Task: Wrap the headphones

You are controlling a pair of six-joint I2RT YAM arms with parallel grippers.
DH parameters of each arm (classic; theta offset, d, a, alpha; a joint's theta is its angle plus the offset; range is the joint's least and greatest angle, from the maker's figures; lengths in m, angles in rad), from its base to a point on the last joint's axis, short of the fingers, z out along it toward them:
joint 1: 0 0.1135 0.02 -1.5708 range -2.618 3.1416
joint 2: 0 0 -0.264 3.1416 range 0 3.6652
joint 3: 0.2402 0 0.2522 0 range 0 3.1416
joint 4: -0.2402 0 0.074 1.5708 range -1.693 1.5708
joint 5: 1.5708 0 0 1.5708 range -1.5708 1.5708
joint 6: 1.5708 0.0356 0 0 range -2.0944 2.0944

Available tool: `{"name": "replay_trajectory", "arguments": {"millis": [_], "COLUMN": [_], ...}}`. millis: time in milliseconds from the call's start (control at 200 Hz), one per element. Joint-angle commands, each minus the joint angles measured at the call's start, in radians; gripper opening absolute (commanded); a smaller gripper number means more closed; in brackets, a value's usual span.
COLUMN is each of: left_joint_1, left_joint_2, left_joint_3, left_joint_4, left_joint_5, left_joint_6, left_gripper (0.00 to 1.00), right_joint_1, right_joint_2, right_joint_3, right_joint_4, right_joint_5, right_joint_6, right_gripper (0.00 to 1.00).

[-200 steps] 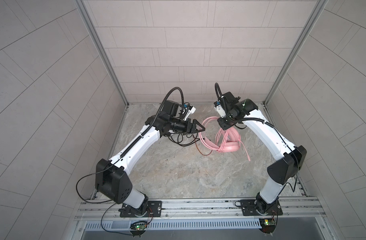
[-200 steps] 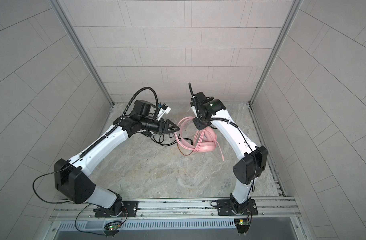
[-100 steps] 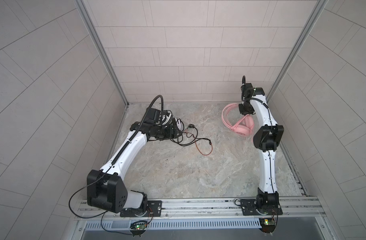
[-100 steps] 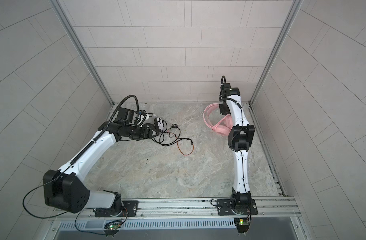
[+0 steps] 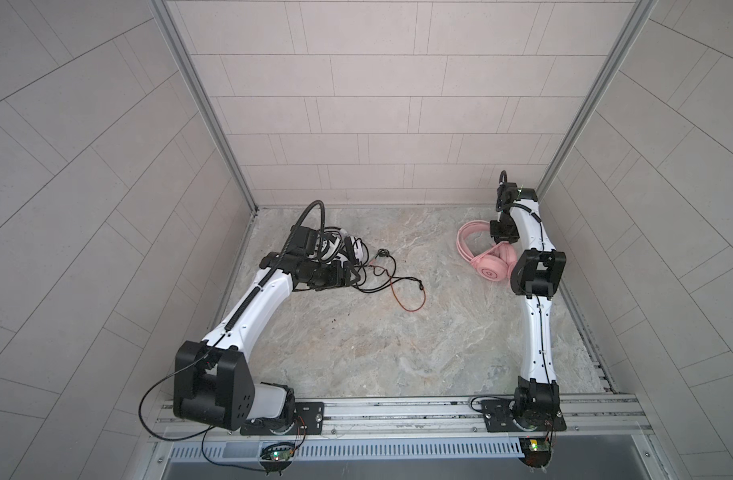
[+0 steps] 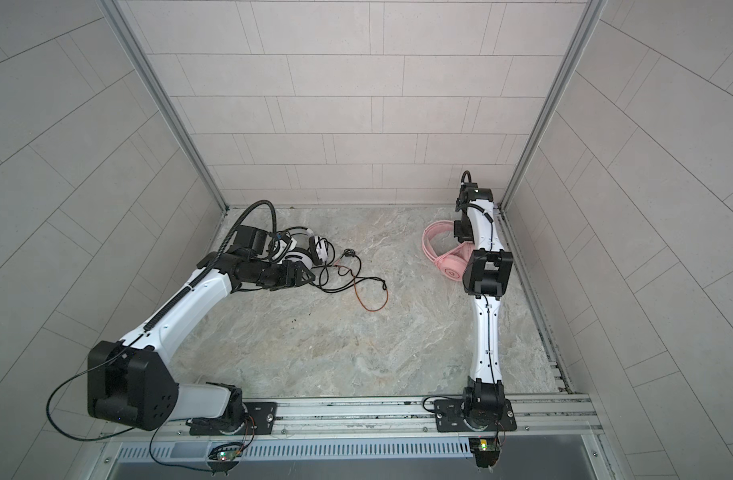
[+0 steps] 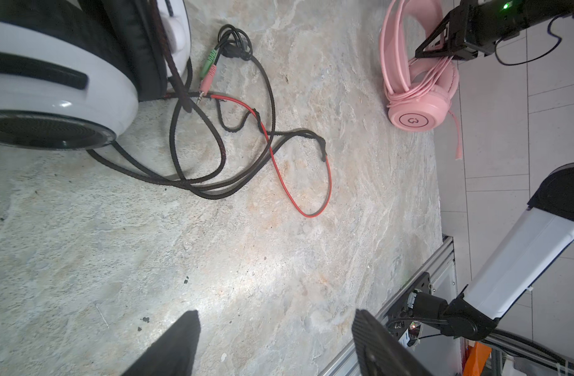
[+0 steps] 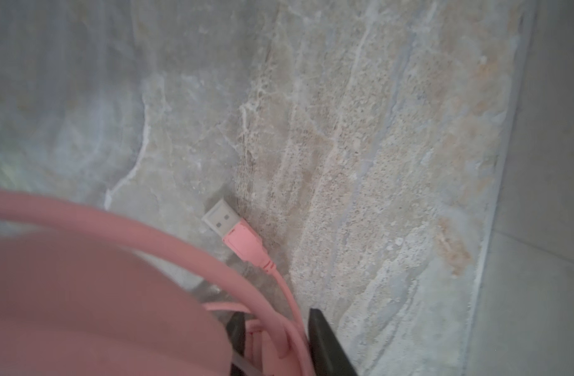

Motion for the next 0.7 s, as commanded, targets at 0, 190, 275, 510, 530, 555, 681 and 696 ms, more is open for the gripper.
{"name": "replay_trajectory", "arguments": {"millis": [0,190,275,510,530,555,681,696], "left_joint_1": [0.029,0.094,0.151,0.378,0.387,0.393,0.394,0.394], "left_joint_2": [-0.029,-0.040,-0.039,-0.015,-0.010,-0.003,0.061,0.072], "left_joint_3": [-0.021,-0.036,-0.051,-0.082,-0.079,-0.074,-0.010,-0.001], "left_joint_4": [0.018,0.030,0.054,0.140,0.144,0.152,0.158,0.159], "left_joint_5": [-0.002,-0.040,-0.042,-0.096,-0.116,-0.145,-0.299,-0.310], "left_joint_6": [-0.006,-0.036,-0.075,-0.248,-0.262,-0.276,-0.378,-0.388], "left_gripper": [0.80,0.80,0.80,0.80,0.80,0.80,0.80,0.80], "right_joint_1": [0.004,0.015,0.021,0.068,0.081,0.096,0.189,0.200], "right_joint_2": [-0.019,-0.102,-0.159,-0.377,-0.399,-0.427,-0.567,-0.584], "right_joint_3": [-0.009,-0.009,-0.009,-0.049,-0.064,-0.082,-0.216,-0.237], "right_joint_4": [-0.013,-0.006,-0.007,-0.014,-0.011,-0.008,0.034,0.044], "right_joint_5": [-0.045,-0.053,-0.051,-0.049,-0.045,-0.040,-0.003,0.003], "right_joint_6": [0.029,0.036,0.037,0.051,0.046,0.039,0.028,0.028], "right_gripper": [0.52,0.61,0.62,0.62,0.62,0.62,0.62,0.62]}}
